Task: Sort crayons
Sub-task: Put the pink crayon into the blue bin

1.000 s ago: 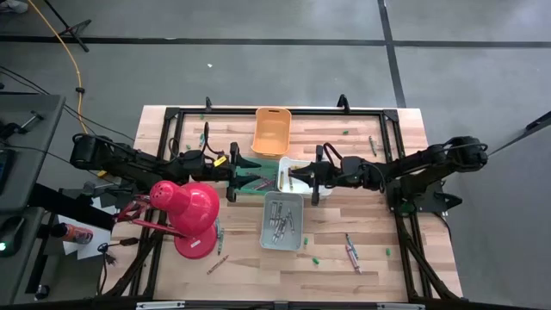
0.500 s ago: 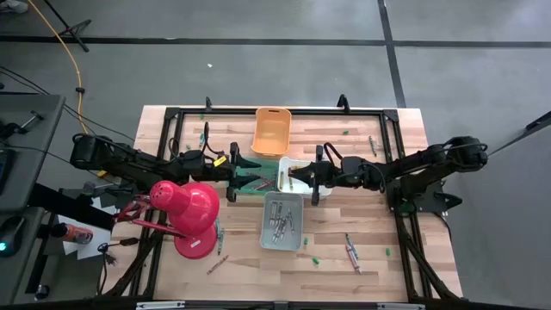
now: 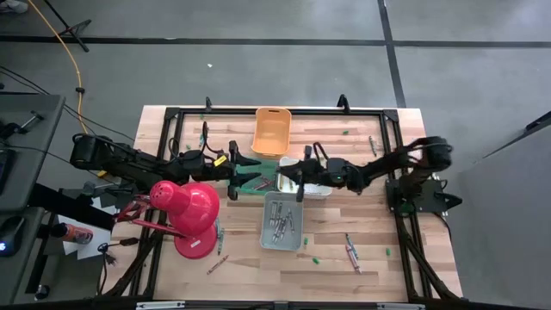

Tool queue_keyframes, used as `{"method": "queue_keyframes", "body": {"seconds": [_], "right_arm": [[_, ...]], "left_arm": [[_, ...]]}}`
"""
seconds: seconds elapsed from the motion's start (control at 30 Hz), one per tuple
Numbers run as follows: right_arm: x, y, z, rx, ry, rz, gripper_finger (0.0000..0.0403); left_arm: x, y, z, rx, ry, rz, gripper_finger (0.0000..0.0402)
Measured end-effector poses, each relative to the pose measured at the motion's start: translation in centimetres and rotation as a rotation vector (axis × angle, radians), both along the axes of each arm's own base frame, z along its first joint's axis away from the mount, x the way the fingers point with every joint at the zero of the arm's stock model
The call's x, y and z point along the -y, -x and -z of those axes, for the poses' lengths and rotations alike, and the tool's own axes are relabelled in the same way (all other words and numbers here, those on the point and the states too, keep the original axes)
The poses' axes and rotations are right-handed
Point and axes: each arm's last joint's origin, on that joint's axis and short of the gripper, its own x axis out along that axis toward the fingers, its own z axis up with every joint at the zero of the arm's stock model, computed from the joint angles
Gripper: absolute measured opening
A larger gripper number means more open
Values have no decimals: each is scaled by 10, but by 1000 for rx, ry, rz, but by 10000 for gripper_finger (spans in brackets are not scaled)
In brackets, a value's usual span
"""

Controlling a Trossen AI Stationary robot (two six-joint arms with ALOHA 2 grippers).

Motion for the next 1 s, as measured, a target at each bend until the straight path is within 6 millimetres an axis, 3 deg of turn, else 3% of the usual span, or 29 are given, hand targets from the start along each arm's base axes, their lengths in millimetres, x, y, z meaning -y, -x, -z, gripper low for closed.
{"method": "queue_keyframes", "body": {"seconds": [0.3, 0.47, 0.8, 1.0], "right_arm": [[7, -55, 31, -133, -91, -13, 1], [7, -72, 32, -251, -139, -1, 11], [-2, -80, 25, -285, -68, -24, 163], [1, -79, 24, -306, -43, -18, 190]], "left_arm": [[-1, 0, -1, 3, -8, -23, 158], [-1, -1, -1, -1, -6, -23, 158], [-1, -1, -1, -3, -5, -23, 158], [-1, -1, -1, -3, -5, -17, 158]]}}
